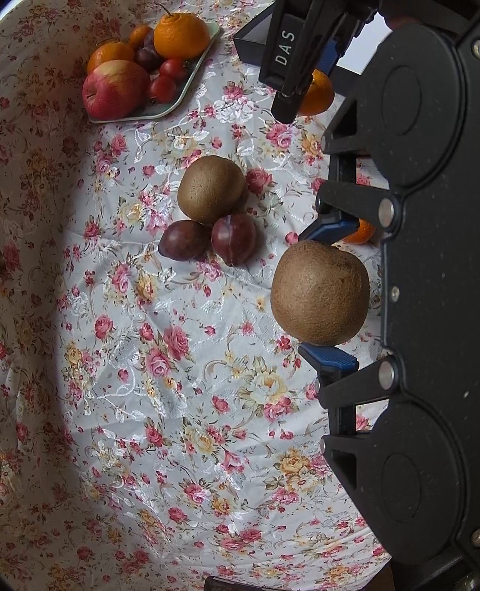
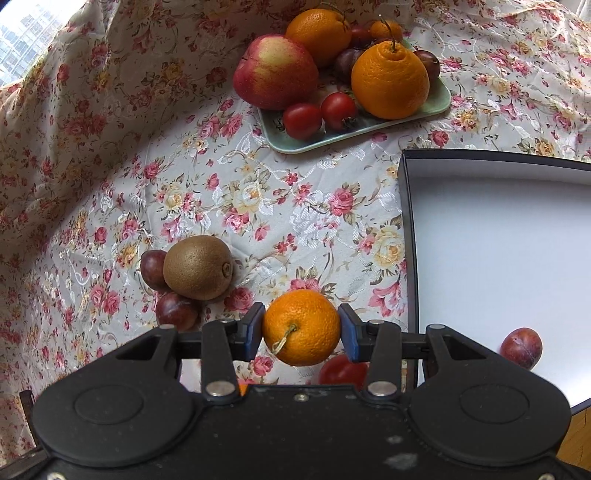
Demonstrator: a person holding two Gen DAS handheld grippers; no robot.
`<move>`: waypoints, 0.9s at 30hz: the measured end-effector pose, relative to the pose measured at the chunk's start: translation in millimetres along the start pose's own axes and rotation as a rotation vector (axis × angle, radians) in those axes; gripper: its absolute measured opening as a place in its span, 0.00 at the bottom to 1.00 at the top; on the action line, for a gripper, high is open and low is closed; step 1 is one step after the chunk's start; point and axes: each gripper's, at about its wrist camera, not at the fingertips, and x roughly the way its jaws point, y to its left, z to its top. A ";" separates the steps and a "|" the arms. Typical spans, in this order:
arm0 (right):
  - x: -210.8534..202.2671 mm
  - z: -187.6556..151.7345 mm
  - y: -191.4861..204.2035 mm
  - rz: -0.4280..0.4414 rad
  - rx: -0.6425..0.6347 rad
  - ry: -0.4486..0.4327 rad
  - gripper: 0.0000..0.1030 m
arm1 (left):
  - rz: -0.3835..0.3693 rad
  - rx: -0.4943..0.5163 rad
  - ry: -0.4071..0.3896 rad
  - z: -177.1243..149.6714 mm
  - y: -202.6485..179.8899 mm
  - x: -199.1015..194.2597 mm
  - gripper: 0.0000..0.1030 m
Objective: Organize fruits
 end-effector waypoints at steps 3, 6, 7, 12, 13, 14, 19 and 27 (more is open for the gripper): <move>-3.9 2.6 -7.1 0.006 0.015 -0.007 0.44 | 0.003 0.010 0.001 -0.4 -8.3 0.5 0.59; -5.8 4.8 -13.9 0.006 0.028 -0.011 0.44 | -0.001 0.022 -0.001 -1.2 -17.0 -1.0 0.59; -6.6 5.4 -16.7 0.004 0.033 -0.012 0.44 | -0.004 0.026 -0.003 -1.5 -20.6 -1.8 0.59; -10.6 7.2 -27.5 -0.001 0.052 -0.015 0.44 | -0.012 0.050 -0.014 -2.2 -36.5 -5.4 0.52; -11.6 7.6 -30.1 -0.002 0.056 -0.017 0.44 | -0.015 0.060 -0.024 -2.3 -40.9 -7.6 0.46; -12.5 7.7 -32.2 -0.002 0.059 -0.018 0.44 | -0.012 0.073 -0.038 -2.6 -45.0 -10.3 0.46; -16.8 8.7 -43.7 0.017 0.067 -0.015 0.43 | -0.004 0.115 -0.092 -2.0 -56.4 -19.1 0.46; -20.3 10.6 -50.8 -0.007 0.077 -0.039 0.43 | -0.007 0.037 -0.054 4.5 -32.3 -5.2 0.50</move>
